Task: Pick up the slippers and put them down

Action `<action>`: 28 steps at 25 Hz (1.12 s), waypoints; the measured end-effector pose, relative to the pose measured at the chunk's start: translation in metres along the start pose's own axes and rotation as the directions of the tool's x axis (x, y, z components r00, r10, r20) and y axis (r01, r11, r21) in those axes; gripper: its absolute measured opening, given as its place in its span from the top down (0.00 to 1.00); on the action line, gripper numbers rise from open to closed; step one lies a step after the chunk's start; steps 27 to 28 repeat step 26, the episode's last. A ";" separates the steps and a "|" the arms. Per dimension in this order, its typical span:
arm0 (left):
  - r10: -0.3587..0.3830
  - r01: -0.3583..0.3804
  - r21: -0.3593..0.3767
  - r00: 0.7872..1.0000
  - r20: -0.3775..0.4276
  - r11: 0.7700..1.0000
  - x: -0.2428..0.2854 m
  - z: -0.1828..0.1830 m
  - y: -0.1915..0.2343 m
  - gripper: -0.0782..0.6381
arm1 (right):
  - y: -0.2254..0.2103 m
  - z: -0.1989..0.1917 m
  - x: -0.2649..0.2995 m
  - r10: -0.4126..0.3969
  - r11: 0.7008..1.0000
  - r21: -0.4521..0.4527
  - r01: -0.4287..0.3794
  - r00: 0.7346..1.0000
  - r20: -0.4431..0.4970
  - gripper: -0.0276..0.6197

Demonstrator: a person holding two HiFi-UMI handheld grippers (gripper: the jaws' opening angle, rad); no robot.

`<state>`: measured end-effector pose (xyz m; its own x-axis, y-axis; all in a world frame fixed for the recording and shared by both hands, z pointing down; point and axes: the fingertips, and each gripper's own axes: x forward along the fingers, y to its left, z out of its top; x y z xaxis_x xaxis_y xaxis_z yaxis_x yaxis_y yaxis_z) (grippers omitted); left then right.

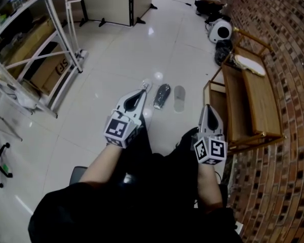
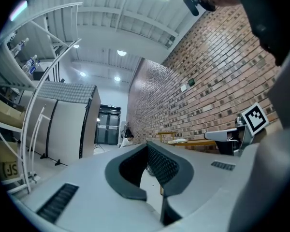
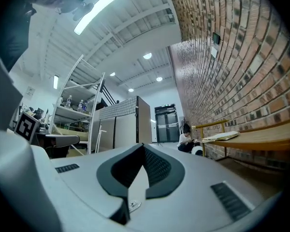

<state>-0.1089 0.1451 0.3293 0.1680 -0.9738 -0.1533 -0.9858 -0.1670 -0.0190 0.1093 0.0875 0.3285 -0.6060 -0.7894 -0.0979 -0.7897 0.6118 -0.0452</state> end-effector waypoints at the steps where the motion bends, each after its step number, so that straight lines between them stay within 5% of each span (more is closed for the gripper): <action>1: -0.008 0.007 0.031 1.000 0.010 1.000 -0.005 -0.001 0.000 0.88 | 0.006 -0.003 -0.002 0.008 1.000 0.003 -0.008 1.000 -0.003 0.95; 4: -0.037 0.035 0.112 0.999 0.012 0.993 -0.016 -0.003 -0.001 0.88 | 0.019 -0.009 -0.001 0.028 1.000 0.000 -0.028 1.000 0.003 0.95; 11: -0.065 0.066 0.130 0.998 -0.011 0.989 -0.012 -0.012 -0.012 0.88 | 0.014 -0.013 -0.002 0.025 1.000 -0.010 -0.025 1.000 -0.003 0.95; 28: -0.044 0.043 0.059 0.999 0.001 0.997 -0.014 -0.009 -0.013 0.88 | -0.015 -0.011 -0.020 -0.061 0.996 0.071 0.061 0.998 -0.001 0.95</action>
